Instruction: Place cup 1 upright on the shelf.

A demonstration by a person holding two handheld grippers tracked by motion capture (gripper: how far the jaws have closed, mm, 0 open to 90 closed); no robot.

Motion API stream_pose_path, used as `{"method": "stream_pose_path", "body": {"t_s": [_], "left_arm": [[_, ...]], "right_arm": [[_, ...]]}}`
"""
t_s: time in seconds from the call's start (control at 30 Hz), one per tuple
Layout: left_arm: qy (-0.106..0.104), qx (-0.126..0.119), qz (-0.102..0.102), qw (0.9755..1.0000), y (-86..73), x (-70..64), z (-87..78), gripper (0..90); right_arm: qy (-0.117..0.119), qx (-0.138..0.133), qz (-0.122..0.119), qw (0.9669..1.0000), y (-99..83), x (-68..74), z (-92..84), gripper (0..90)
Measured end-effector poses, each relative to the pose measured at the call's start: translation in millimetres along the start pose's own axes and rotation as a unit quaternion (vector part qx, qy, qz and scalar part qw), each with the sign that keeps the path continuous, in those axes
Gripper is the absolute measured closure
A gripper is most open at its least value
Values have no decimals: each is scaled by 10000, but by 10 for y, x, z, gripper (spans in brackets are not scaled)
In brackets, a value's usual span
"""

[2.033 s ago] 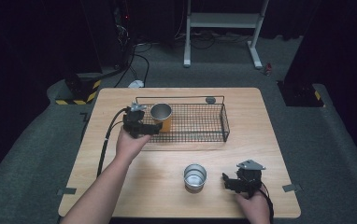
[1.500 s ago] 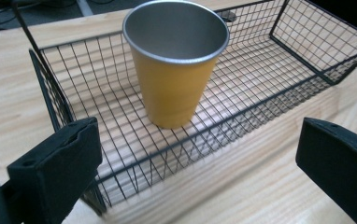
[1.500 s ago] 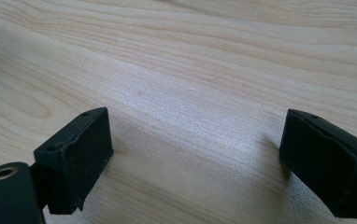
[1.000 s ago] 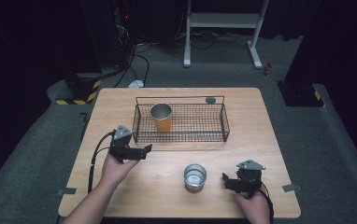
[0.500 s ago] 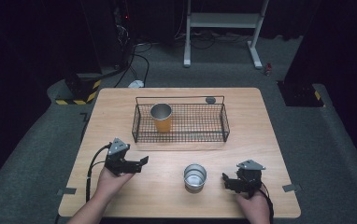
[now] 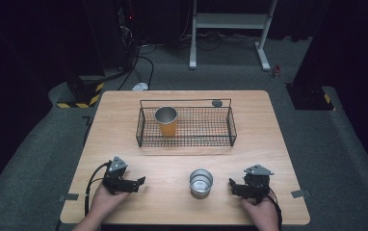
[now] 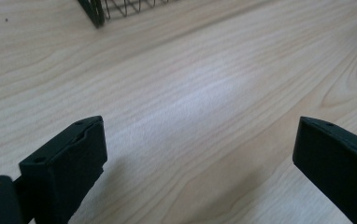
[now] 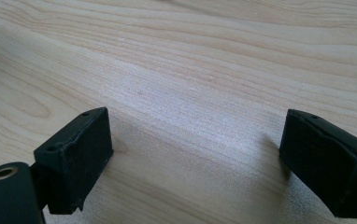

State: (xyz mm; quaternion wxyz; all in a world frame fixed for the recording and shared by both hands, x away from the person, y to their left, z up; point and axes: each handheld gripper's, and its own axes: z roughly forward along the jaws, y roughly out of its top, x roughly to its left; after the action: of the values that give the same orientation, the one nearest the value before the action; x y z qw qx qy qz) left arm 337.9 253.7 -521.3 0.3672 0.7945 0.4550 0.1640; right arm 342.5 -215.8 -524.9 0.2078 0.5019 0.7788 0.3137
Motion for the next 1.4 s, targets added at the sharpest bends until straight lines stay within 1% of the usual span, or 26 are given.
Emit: {"method": "stream_pose_path", "body": {"t_s": [0.1, 0.13, 0.23, 0.27, 0.33, 0.43, 0.53, 0.63, 0.7, 0.8, 1.03, 1.13, 1.17, 1.23, 1.37, 1.4], "left_arm": [[83, 117, 88, 9999, -49, 18, 14, 42], [108, 130, 77, 9998, -59, 19, 13, 46], [138, 100, 169, 9997, -81, 1, -2, 46], [133, 158, 203, 9996, -89, 1, 2, 48], [183, 163, 218, 9995, -96, -10, 1, 48], [298, 155, 310, 9990, -106, -39, 13, 46], [299, 141, 290, 9990, -112, -42, 11, 44], [331, 113, 264, 9990, -114, -48, 17, 40], [339, 120, 258, 9990, -113, -48, 18, 37], [345, 138, 248, 9990, -113, -45, 20, 27], [357, 130, 205, 9991, -118, -49, 18, 21], [363, 137, 203, 9990, -117, -49, 17, 20], [363, 135, 202, 9990, -118, -49, 17, 20], [362, 134, 201, 9991, -118, -49, 17, 20], [359, 138, 204, 9991, -117, -48, 19, 18], [359, 139, 204, 9990, -116, -48, 18, 18]], "right_arm": [[4, 6, 6, 10000, -4, -1, -5, 91], [4, -1, 10, 10000, -7, -1, -6, 92], [11, -2, -1, 10000, -13, -9, -12, 91], [10, -3, -2, 10000, -14, -11, -13, 91], [-4, -1, -2, 10000, -15, -9, -14, 92], [-12, 2, -7, 10000, -16, -13, -17, 91], [-15, 3, 6, 10000, -15, -18, -17, 94], [-74, -55, 89, 9999, -13, -36, -31, 105], [-62, -173, 51, 9998, 5, -45, -65, 104], [-22, -321, 61, 9995, 38, -32, -134, 102], [116, -474, -60, 9988, 101, 38, -224, 92], [163, -582, -157, 9980, 128, 62, -258, 91], [162, -593, -135, 9980, 129, 72, -269, 90], [200, -641, -183, 9976, 140, 64, -283, 90], [228, -733, -172, 9969, 154, 66, -333, 90], [219, -763, -213, 9966, 159, 70, -342, 90]]}}
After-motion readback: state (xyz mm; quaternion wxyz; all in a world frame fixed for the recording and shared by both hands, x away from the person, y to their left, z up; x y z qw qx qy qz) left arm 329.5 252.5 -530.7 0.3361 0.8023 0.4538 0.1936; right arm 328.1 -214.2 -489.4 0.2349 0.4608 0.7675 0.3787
